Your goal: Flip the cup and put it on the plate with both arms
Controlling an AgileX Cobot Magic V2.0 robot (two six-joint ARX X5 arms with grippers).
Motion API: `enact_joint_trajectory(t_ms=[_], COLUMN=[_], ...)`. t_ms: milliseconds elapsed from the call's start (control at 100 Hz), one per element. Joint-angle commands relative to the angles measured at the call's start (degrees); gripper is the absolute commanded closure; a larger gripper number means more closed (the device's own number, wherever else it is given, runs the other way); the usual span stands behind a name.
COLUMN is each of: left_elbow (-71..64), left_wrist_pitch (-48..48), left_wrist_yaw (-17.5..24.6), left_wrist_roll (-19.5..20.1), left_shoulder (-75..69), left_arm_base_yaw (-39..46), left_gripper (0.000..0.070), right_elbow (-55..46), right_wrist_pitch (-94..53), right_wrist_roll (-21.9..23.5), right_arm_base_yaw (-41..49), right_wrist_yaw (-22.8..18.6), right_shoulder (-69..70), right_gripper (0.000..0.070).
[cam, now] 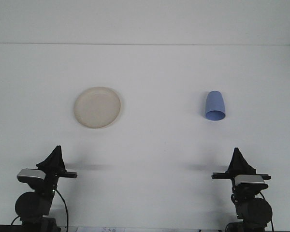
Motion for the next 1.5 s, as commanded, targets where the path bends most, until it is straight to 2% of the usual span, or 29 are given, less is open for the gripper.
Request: enact_joint_trajectory(t_ms=[0,570,660,750,810,910,1120,1250,1400,1440,1490], left_elbow=[-1.09,-1.09,-1.09,-1.09,-1.09,-1.09,-1.09,-1.09,-1.09,-1.09,-1.09], left_wrist_pitch=[0.57,0.57,0.57,0.57,0.57,0.57,0.57,0.59,0.59,0.57,0.59], left_wrist_yaw=[-0.13,-0.13,-0.13,-0.13,-0.13,-0.13,-0.13,-0.13,-0.13,-0.13,-0.13], left_wrist_roll=[-0.13,-0.15,-0.15,-0.17,-0.17,-0.17,-0.17,-0.17,-0.17,-0.17,-0.17], left_shoulder=[-0.11,-0.11,-0.11,-0.11,-0.11,-0.11,-0.11,-0.11,-0.11,-0.11,-0.11], left_arm_base_yaw=[0.0,0.0,0.0,0.0,0.0,0.0,0.0,0.0,0.0,0.0,0.0], left_gripper=[0.0688,0.0688,0.0688,0.0688,0.0688,0.0688,0.0688,0.0688,0.0688,0.0688,0.0688], right_elbow=[-0.11,-0.11,-0.11,0.61,2.58,8.02,23.02,29.53,30.91,30.91,30.91], right_wrist_pitch=[0.52,0.55,5.22,8.7,7.08,0.02,-14.51,-17.64,-16.11,-15.69,-15.54], right_wrist_roll=[0.52,0.57,-1.66,-0.85,-0.98,-1.01,-4.9,-5.73,-5.42,-5.35,-4.92], right_arm_base_yaw=[-0.02,-0.02,-0.02,-0.02,-0.02,-0.02,-0.02,-0.02,-0.02,-0.02,-0.02], right_wrist_yaw=[0.0,0.02,0.35,0.44,0.61,3.56,3.43,6.32,5.9,5.75,5.79], right_shoulder=[-0.02,-0.02,-0.02,-0.02,0.13,2.14,13.22,21.38,27.32,28.83,31.34], right_gripper=[0.07,0.07,0.07,0.07,0.07,0.07,0.07,0.07,0.07,0.067,0.0545])
